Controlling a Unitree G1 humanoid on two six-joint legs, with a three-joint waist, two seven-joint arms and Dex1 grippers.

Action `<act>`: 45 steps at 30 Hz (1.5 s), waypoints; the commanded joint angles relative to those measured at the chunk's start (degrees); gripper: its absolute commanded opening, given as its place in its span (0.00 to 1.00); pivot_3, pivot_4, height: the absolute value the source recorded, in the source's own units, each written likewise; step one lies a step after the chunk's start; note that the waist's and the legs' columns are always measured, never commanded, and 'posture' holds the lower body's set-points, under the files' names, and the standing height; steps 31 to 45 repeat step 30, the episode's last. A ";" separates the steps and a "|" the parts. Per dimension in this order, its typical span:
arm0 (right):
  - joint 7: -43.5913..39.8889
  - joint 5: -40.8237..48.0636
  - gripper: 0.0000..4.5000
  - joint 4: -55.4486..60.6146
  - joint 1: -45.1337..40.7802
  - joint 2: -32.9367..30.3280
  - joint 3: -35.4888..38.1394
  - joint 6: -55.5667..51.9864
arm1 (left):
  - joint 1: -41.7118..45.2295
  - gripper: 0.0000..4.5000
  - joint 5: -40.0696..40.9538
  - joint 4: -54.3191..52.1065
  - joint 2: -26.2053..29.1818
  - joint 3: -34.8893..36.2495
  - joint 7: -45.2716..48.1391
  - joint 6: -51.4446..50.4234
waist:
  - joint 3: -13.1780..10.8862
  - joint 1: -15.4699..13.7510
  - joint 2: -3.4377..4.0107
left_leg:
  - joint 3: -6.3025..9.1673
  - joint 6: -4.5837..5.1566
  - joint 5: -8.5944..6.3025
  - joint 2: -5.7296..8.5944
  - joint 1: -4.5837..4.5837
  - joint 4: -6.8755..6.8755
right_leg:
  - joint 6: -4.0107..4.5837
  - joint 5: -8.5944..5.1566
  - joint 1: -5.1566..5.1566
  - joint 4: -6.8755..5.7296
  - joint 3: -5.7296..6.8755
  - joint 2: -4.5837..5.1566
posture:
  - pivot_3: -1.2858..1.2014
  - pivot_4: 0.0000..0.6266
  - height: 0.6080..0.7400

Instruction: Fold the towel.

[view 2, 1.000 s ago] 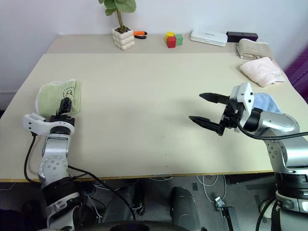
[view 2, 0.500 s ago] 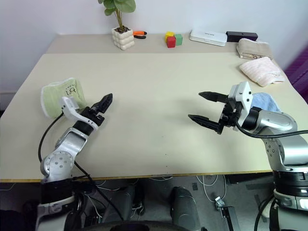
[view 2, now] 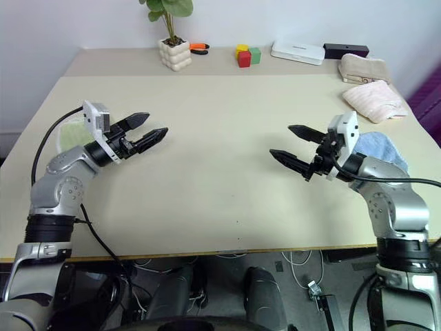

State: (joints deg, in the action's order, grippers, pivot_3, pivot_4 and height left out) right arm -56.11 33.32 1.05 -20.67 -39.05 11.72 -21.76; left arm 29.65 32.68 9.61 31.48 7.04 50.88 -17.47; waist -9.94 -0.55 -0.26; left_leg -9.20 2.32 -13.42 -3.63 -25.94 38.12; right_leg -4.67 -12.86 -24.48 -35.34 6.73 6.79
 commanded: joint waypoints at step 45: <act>-1.43 -7.48 1.00 -7.12 -5.94 -4.69 0.25 6.45 | -4.83 0.99 -3.84 -4.12 -3.38 0.38 0.22 1.40 | -0.01 0.03 0.05 | 0.01 -0.18 0.16 -0.01 -0.02 0.01 | -0.20 0.11 -0.05 -0.16 0.01 -0.01 | 0.52 0.24 1.00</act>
